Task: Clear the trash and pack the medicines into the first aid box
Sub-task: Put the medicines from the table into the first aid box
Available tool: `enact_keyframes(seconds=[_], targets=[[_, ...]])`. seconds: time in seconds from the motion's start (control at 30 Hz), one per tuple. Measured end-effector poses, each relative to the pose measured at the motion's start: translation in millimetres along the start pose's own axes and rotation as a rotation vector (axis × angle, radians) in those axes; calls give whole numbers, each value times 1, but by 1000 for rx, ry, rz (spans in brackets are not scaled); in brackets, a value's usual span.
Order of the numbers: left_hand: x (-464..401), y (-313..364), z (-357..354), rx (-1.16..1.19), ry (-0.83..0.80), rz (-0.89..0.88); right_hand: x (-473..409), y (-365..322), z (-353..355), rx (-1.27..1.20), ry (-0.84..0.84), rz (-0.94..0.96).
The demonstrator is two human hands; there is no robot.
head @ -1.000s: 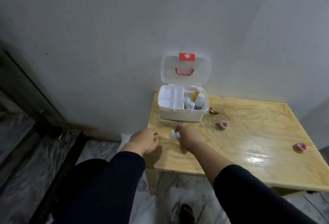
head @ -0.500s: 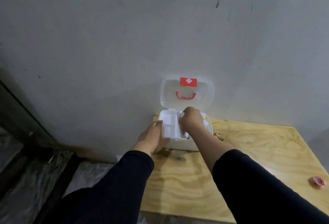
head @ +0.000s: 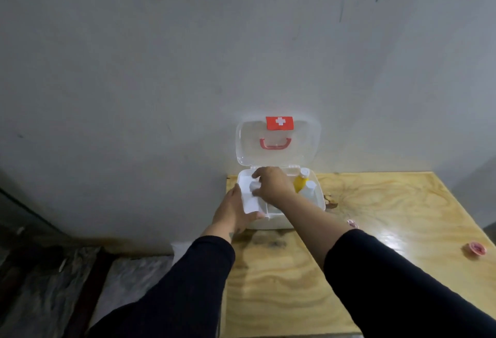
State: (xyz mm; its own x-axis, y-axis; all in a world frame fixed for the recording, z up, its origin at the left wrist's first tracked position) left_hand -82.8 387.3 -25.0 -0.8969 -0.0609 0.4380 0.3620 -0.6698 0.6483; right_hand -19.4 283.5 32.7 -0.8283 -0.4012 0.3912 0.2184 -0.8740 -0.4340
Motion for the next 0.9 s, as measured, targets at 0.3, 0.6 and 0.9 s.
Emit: enact_keyframes(seconds=[0.3,0.6,0.9], targets=[[15,3,18,-80,-47,-94,21,-4,-13,-114,88,-29],[23,87,37,-506,-191,-300,78,48,28,-78,215,-210],[23,180,-56,-589,-354,-481,152,160,51,-85,197,-500]])
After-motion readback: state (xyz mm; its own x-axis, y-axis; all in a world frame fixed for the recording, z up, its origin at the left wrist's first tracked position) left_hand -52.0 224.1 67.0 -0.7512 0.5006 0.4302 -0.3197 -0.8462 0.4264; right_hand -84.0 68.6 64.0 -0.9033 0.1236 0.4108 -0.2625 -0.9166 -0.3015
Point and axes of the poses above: each hand's wrist, its own x-axis away from the middle knuckle, its own z-axis out of the back of the hand, y = z × x, the point moved 4 cm from there along -x, towards the middle knuckle, and after that the axes turned 12 degrees about -y, right-handed, at the moved point
